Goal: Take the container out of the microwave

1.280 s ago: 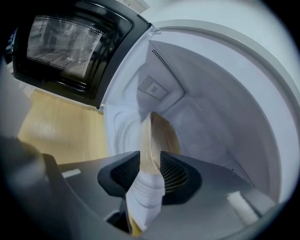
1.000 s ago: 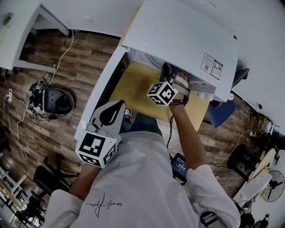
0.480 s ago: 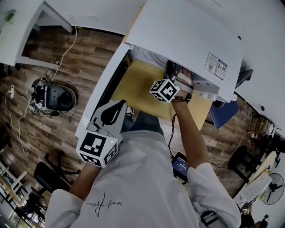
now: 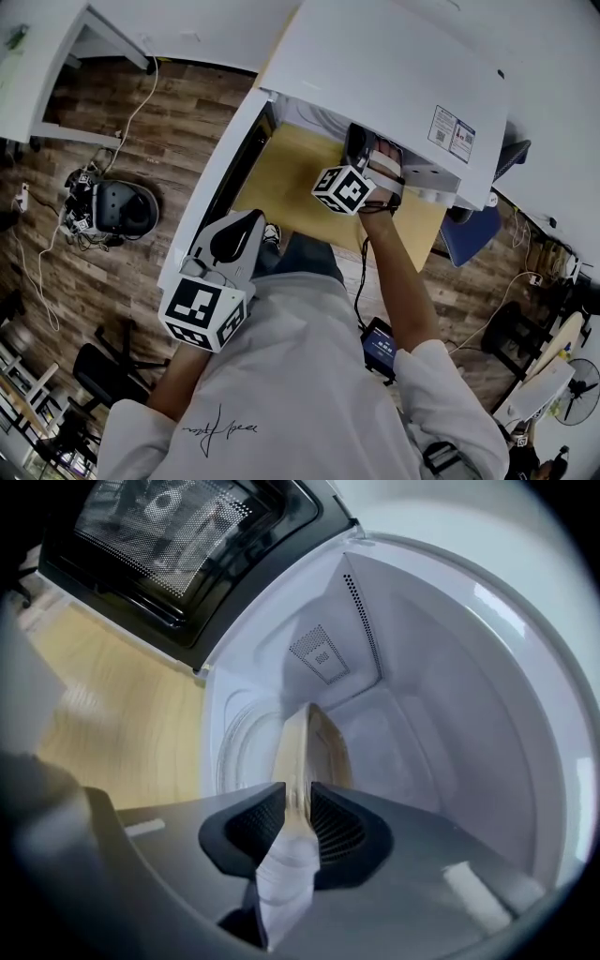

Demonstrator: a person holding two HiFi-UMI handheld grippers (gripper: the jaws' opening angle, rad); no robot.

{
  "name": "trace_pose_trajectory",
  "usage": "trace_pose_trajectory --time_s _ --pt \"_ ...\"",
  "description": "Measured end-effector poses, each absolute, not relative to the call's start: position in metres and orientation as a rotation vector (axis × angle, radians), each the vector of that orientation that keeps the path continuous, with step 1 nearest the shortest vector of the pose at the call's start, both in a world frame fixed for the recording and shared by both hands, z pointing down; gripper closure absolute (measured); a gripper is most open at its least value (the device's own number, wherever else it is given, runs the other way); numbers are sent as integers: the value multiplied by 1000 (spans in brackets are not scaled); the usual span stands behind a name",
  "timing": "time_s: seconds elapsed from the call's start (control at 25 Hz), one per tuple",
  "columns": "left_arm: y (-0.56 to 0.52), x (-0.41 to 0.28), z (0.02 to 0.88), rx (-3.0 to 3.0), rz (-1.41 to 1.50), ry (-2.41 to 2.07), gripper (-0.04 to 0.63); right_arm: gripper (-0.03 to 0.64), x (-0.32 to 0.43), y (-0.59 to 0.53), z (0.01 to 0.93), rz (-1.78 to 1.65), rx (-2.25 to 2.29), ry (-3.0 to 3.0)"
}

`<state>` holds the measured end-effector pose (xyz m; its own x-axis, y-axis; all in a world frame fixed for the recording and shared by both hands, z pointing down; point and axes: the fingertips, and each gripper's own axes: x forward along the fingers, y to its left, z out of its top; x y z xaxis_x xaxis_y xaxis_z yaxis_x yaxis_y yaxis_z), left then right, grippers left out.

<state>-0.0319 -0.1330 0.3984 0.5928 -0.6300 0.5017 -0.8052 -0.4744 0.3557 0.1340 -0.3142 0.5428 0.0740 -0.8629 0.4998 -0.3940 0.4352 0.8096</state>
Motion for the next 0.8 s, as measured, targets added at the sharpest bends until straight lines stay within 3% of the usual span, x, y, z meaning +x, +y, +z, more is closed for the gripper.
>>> trace_pose_trajectory --time_s 0.16,0.8 --pt "-132 -34 397 2262 402 -1135 604 555 135 -312 540 -495 1174 -1525" --pt "-127 -40 391 2292 389 -1123 604 557 135 -303 532 -457 1199 -1527"
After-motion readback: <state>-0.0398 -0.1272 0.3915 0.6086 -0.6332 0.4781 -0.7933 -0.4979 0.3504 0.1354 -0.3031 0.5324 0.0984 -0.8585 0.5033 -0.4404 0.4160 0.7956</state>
